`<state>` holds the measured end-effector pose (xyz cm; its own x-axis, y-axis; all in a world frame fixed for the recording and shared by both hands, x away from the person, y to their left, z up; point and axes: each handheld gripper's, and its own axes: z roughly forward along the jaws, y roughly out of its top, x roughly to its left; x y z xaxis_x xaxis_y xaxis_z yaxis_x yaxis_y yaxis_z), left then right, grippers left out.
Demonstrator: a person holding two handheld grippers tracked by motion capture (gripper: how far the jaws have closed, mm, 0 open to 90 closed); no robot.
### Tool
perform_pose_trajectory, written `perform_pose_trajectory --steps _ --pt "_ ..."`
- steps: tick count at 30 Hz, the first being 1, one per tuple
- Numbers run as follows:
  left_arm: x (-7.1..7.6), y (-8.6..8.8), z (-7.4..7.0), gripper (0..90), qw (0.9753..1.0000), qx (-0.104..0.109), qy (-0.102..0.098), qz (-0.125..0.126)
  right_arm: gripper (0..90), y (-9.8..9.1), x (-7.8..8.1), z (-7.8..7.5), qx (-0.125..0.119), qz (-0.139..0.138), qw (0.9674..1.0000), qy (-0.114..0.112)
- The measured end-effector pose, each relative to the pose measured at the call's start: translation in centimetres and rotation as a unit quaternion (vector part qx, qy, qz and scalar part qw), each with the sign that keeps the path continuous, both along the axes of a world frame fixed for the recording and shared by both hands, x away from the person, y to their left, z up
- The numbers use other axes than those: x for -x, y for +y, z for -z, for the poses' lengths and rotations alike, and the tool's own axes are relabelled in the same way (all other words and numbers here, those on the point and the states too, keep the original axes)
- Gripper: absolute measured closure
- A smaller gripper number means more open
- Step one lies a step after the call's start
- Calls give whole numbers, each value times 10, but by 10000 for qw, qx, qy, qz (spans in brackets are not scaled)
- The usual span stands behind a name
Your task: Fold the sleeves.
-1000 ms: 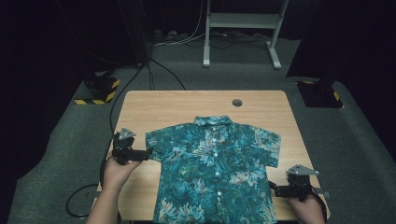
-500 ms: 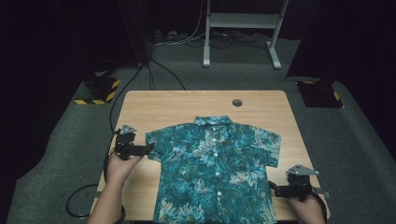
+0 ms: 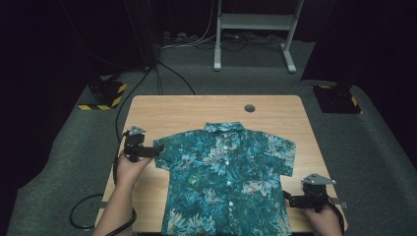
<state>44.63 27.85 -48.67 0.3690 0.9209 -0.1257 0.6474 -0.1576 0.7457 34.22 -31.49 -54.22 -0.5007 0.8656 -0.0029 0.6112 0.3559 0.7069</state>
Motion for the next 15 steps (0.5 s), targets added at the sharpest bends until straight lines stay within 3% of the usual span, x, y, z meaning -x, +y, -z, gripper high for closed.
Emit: perform_pose_trajectory --steps 15 --pt "-22 7 20 103 9998 28 173 -34 0 0 0 0 -3 1 10000 -2"
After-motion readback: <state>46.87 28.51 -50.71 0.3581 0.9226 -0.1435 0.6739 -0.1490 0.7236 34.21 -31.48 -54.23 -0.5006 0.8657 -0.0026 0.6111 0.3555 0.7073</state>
